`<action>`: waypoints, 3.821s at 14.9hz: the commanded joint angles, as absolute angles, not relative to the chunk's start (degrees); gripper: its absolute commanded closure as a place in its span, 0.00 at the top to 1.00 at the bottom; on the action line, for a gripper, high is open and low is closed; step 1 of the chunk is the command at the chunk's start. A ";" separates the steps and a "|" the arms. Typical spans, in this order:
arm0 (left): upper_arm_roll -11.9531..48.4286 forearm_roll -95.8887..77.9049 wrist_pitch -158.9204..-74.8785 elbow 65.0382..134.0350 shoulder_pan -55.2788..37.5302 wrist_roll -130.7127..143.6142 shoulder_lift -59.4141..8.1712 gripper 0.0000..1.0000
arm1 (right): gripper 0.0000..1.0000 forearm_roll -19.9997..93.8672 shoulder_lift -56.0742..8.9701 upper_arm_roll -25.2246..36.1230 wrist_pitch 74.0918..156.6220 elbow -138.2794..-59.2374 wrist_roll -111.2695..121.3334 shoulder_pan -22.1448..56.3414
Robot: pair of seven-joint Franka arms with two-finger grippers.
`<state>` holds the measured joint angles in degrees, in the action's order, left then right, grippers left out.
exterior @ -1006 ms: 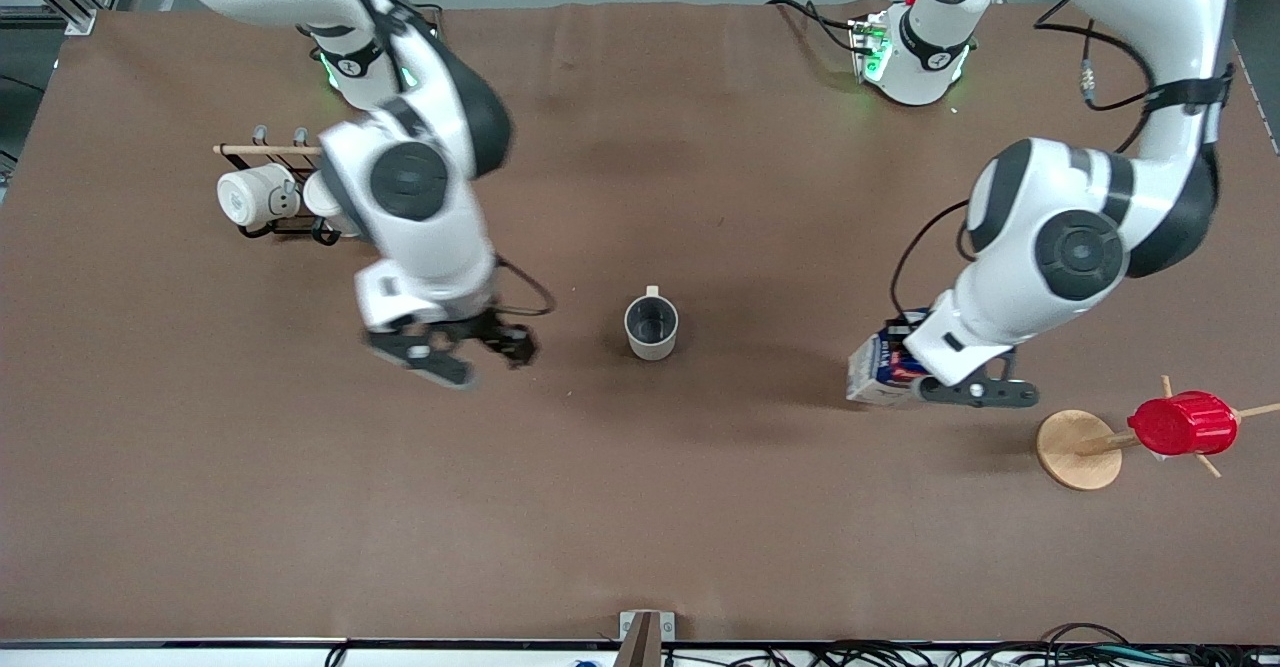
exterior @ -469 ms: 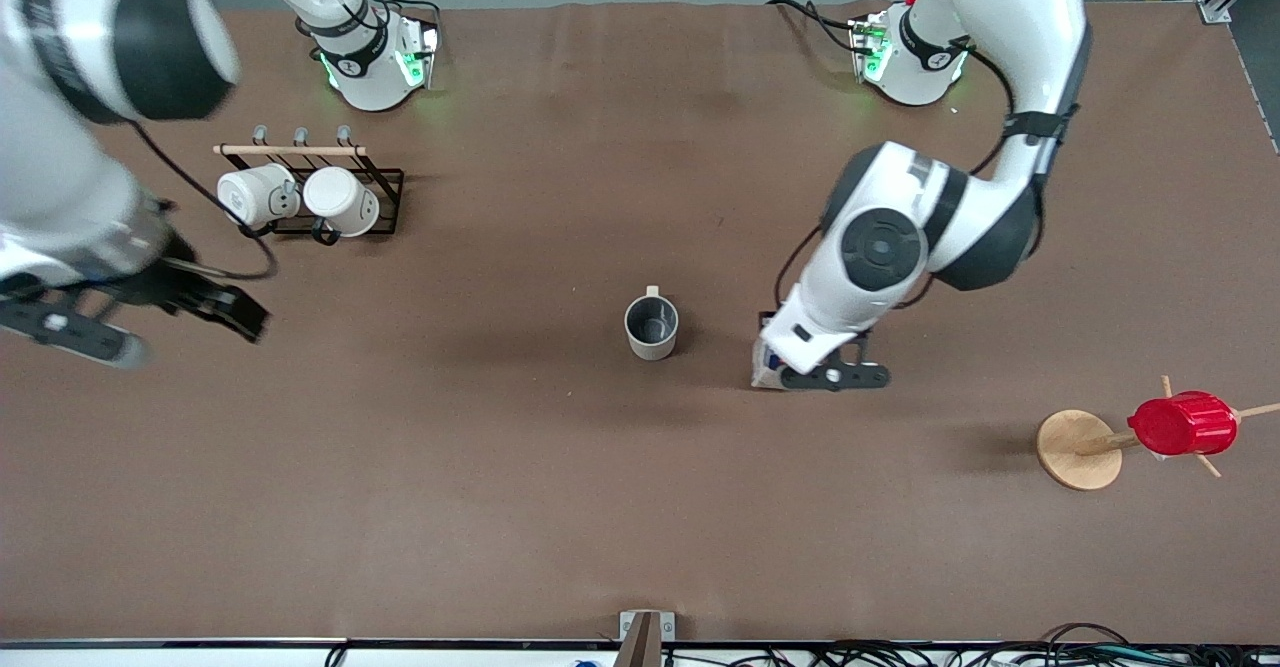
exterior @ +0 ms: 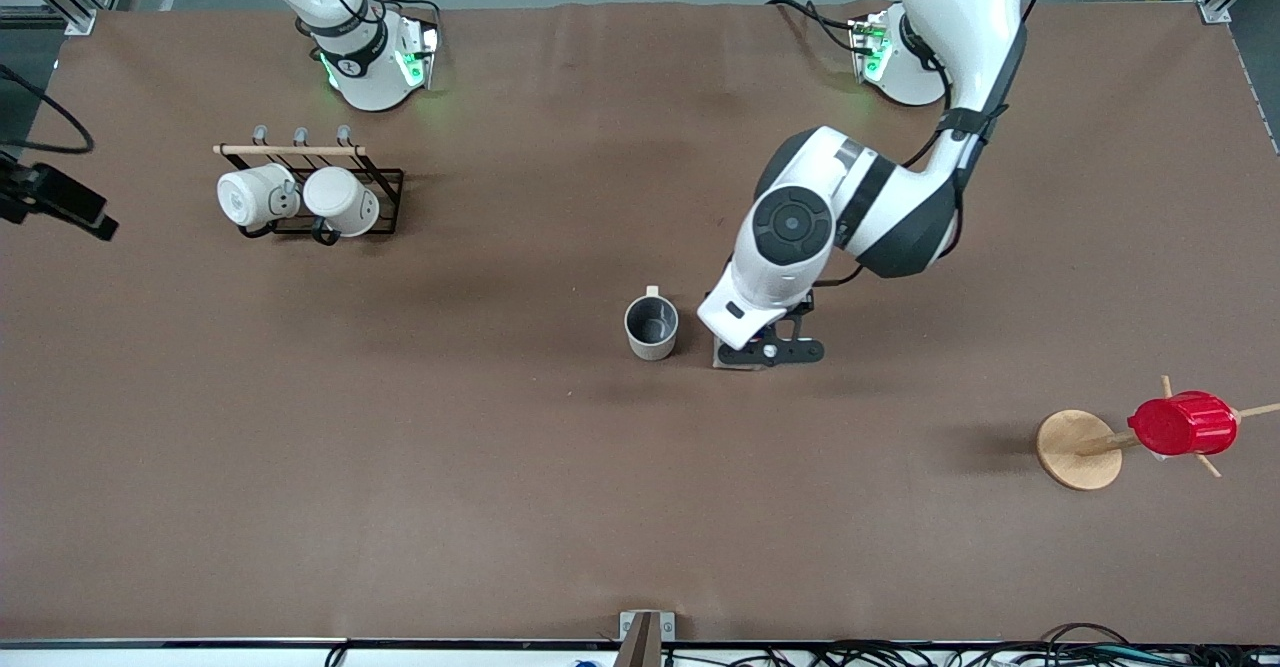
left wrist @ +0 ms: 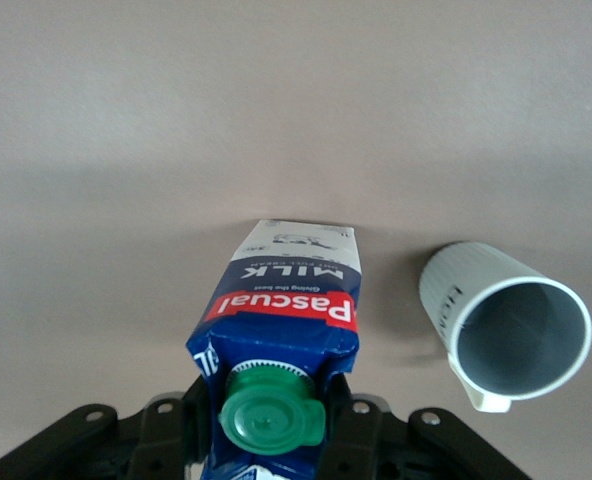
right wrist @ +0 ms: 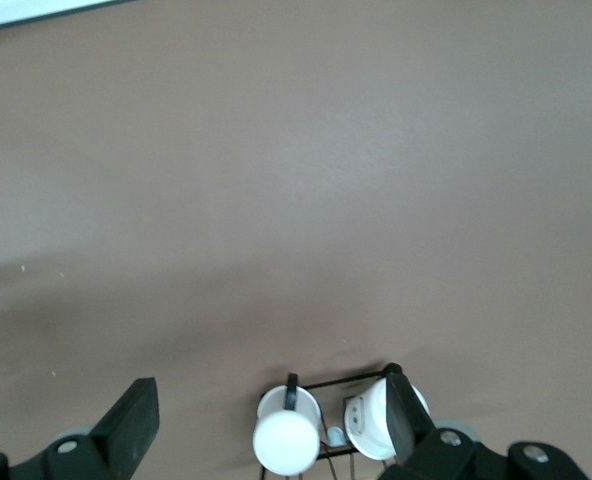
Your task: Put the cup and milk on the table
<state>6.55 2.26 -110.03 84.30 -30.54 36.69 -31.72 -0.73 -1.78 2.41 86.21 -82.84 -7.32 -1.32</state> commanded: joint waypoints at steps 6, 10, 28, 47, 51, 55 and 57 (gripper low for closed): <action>5.89 2.64 -110.04 82.53 -34.45 39.90 -32.17 0.12 | 1.00 0.44 -1.23 2.72 86.66 -82.79 -5.89 -1.23; 5.98 2.64 -110.04 83.23 -34.72 39.99 -31.99 0.12 | 1.00 0.44 -1.32 2.72 86.75 -82.71 -5.45 -1.14; 5.80 2.72 -113.20 83.76 -34.10 38.23 -33.05 0.94 | 1.00 0.79 -1.32 2.64 86.05 -82.71 -4.48 -1.23; 6.07 1.06 -102.15 94.93 -14.95 22.77 -3.88 1.00 | 1.00 0.79 -1.32 2.64 85.87 -82.71 -4.39 -1.23; 5.71 -0.17 -98.28 93.70 -11.08 19.43 -0.62 1.00 | 1.00 0.79 -1.32 2.64 85.87 -82.79 -4.39 -1.23; 5.54 -1.75 -93.62 88.26 -8.19 15.91 -1.49 1.00 | 1.00 0.79 -1.32 2.64 85.87 -82.71 -4.39 -1.23; 5.45 -1.85 -91.85 86.93 -7.47 13.73 -1.84 1.00 | 1.00 0.79 -1.32 2.64 85.87 -82.79 -4.39 -1.23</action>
